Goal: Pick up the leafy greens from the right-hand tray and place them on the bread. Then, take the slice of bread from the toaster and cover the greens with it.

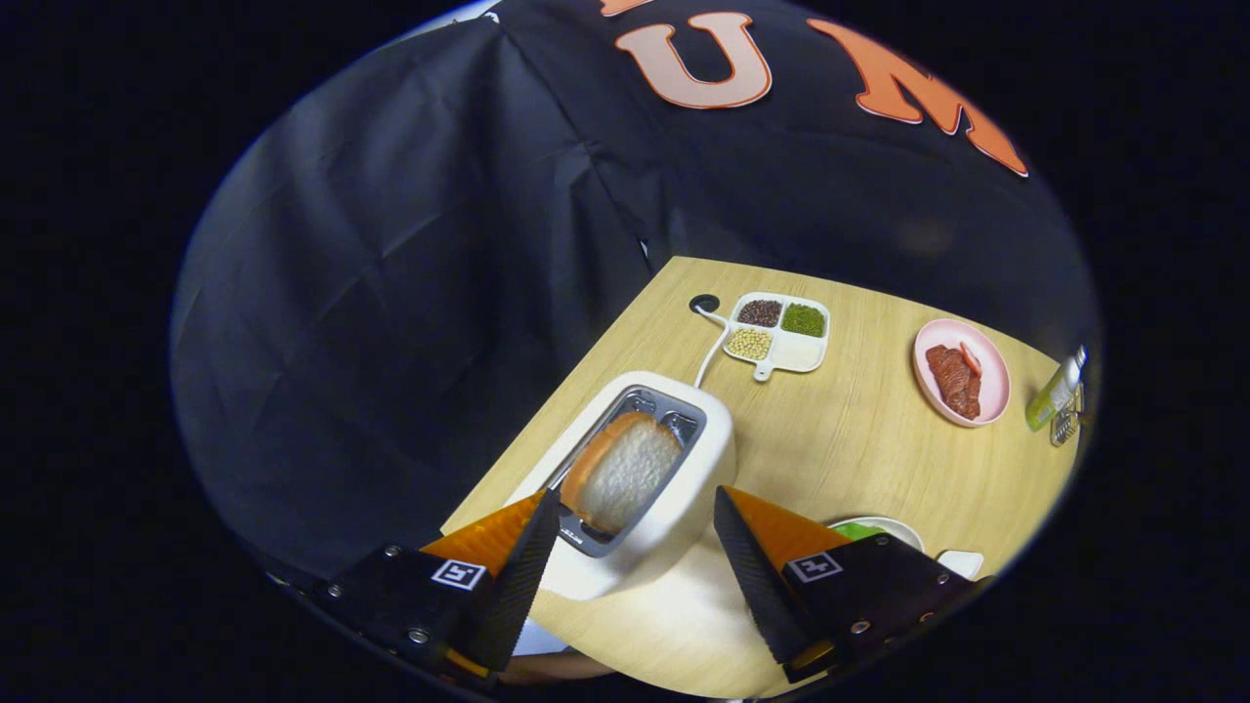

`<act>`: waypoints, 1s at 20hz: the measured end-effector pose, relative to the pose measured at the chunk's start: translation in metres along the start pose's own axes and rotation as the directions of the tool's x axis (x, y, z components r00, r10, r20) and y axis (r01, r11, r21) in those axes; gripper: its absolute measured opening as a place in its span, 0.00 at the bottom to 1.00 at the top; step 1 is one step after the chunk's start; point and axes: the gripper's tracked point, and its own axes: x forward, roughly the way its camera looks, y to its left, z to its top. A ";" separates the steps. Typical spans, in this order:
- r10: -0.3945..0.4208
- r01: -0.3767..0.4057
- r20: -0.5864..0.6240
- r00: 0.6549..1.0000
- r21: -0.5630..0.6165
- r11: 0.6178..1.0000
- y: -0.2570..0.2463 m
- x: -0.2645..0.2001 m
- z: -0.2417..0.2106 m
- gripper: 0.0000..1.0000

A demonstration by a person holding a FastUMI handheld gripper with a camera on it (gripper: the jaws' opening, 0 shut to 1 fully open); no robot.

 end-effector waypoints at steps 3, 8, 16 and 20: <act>-0.009 0.010 -0.015 1.000 0.026 1.000 0.004 0.013 0.010 0.96; -0.029 0.034 -0.060 0.998 0.090 0.995 0.005 0.035 0.012 0.87; -0.057 0.070 -0.108 0.993 0.115 0.991 -0.004 0.055 -0.007 0.46; -0.048 0.059 -0.075 0.996 0.160 0.985 -0.009 0.050 -0.003 0.18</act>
